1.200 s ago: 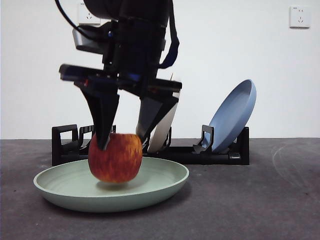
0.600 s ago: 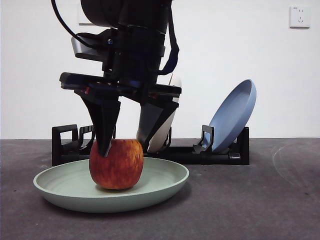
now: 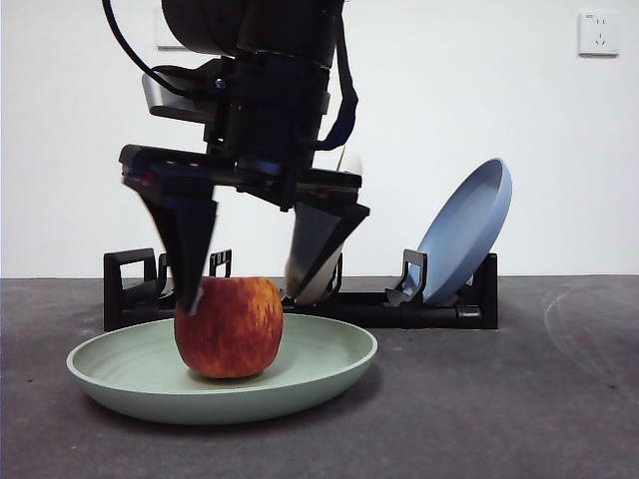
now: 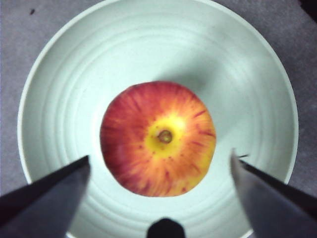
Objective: Take the green plate from the plate rack,put the plate on the table,take the apple from the table,put the apple in the plate
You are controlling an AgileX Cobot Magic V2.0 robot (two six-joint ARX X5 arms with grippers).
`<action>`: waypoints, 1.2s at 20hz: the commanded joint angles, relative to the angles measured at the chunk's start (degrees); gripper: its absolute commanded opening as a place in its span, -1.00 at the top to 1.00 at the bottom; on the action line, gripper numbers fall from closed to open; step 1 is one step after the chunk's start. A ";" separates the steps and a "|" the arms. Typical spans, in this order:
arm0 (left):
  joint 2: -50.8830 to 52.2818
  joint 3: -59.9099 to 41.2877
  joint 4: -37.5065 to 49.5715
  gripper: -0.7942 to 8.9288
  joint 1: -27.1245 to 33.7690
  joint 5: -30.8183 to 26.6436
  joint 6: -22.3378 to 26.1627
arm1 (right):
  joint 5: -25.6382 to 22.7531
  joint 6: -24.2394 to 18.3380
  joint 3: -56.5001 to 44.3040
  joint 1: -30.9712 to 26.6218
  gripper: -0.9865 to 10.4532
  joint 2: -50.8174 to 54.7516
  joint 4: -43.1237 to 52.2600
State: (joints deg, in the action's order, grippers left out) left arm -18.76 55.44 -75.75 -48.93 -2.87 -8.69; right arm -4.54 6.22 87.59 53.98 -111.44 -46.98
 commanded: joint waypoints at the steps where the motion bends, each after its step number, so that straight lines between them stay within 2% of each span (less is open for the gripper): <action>1: 0.28 -0.17 0.31 0.13 -0.11 -0.17 -0.57 | 0.04 -0.20 -0.11 -0.04 -0.13 -1.22 0.20; 6: 0.28 -0.17 0.48 0.13 -0.11 -0.17 -0.63 | 1.18 -0.20 0.52 -0.11 -0.13 -1.09 -1.51; 9: 0.26 -0.17 1.73 0.13 -0.11 -0.17 -1.25 | 2.14 -0.63 3.02 -0.55 -0.12 -0.35 -6.64; 12: 0.17 -0.17 4.07 0.13 -0.11 -1.01 -1.66 | 2.10 -3.13 6.67 -1.07 -0.12 1.40 -13.55; 15: -0.22 -0.17 7.19 0.13 -0.11 -3.06 -1.66 | 2.03 -5.14 10.14 -1.90 -0.11 4.74 -19.34; 24: -5.90 -0.17 16.39 0.13 -0.15 -4.52 -1.64 | 1.95 -5.11 12.70 -5.77 -0.11 20.41 -31.93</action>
State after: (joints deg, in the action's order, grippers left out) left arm -23.86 55.44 -60.14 -48.93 -7.18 -9.74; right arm -2.79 1.48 100.60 48.16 -91.94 -77.69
